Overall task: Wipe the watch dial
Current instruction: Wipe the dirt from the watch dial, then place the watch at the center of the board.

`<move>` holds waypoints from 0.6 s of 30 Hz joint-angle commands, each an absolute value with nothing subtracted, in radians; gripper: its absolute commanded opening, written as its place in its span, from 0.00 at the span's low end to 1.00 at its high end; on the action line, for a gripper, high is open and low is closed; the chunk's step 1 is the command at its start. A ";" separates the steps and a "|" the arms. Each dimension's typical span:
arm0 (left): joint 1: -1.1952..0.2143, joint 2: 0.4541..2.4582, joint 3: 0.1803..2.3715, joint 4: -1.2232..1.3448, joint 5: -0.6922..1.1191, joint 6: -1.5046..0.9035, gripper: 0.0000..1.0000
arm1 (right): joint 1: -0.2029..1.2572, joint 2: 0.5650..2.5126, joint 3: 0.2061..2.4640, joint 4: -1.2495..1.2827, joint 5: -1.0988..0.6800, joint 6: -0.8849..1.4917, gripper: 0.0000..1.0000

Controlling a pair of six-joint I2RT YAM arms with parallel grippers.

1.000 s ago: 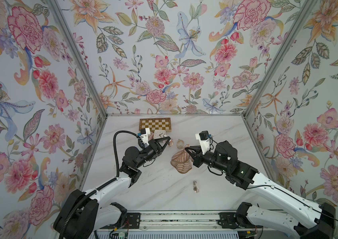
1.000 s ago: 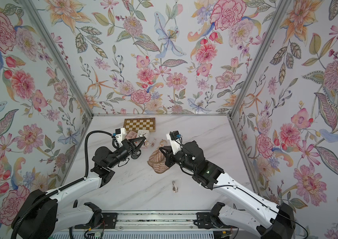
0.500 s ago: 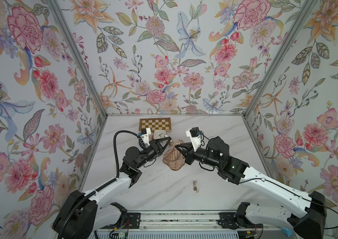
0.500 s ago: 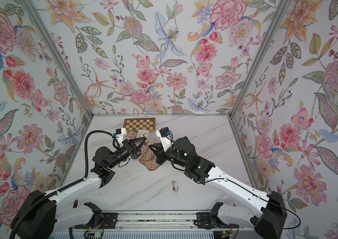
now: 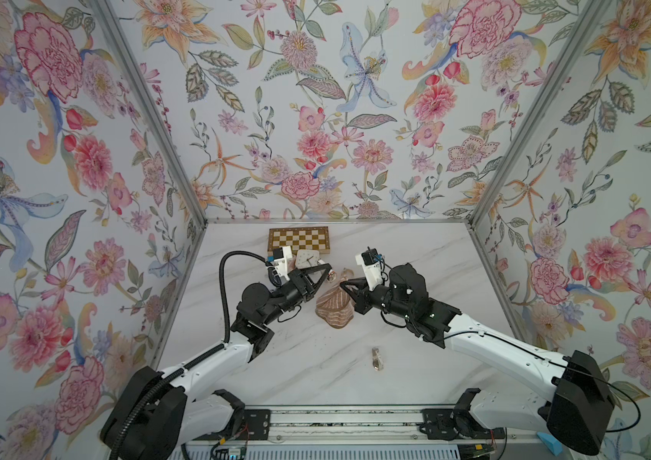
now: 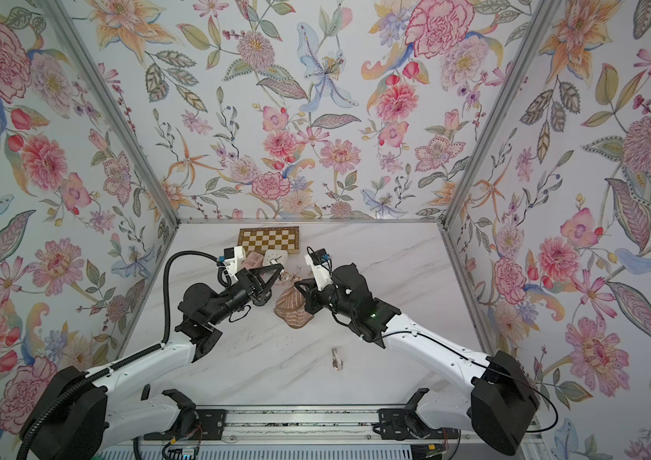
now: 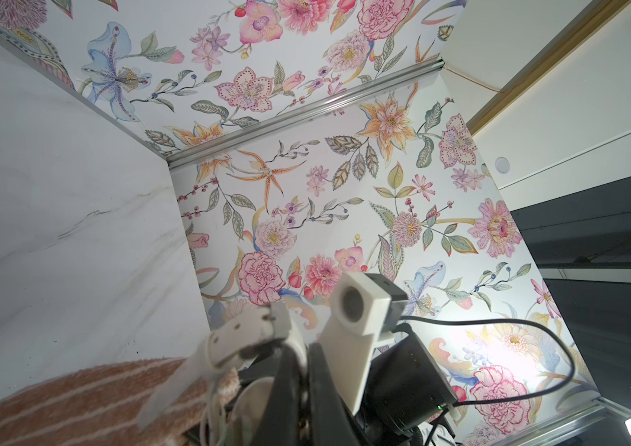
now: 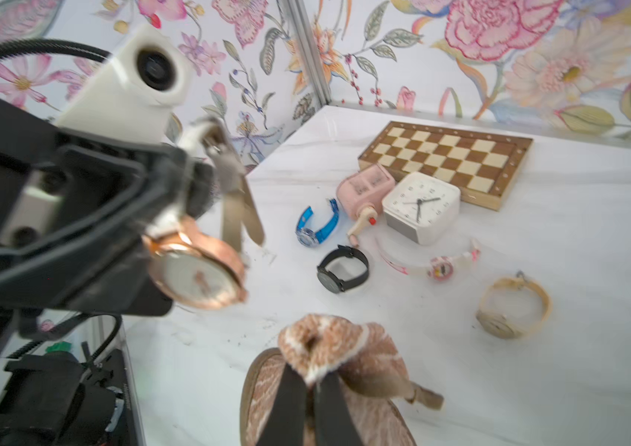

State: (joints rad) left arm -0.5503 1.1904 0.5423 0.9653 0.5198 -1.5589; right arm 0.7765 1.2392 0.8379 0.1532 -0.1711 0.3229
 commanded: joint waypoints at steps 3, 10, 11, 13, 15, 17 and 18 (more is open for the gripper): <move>-0.557 1.221 0.591 1.027 0.603 -1.553 0.00 | 0.677 1.063 0.784 0.085 -0.126 0.339 0.00; -0.569 1.339 0.617 1.082 0.726 -1.572 0.00 | 0.552 0.907 0.744 -0.019 -0.128 0.311 0.00; -0.571 1.344 0.624 1.052 0.734 -1.553 0.00 | 0.540 0.896 0.741 -0.028 -0.130 0.311 0.00; -0.569 1.345 0.648 0.903 0.743 -1.458 0.00 | 0.516 0.876 0.739 -0.046 -0.138 0.309 0.00; -0.570 1.337 0.707 0.638 0.708 -1.281 0.00 | 0.497 0.870 0.741 -0.059 -0.151 0.305 0.00; -0.569 1.347 0.801 0.322 0.641 -1.080 0.00 | 0.482 0.867 0.742 -0.069 -0.159 0.304 0.00; -0.569 1.361 0.850 0.189 0.602 -0.992 0.00 | 0.476 0.867 0.745 -0.075 -0.165 0.302 0.00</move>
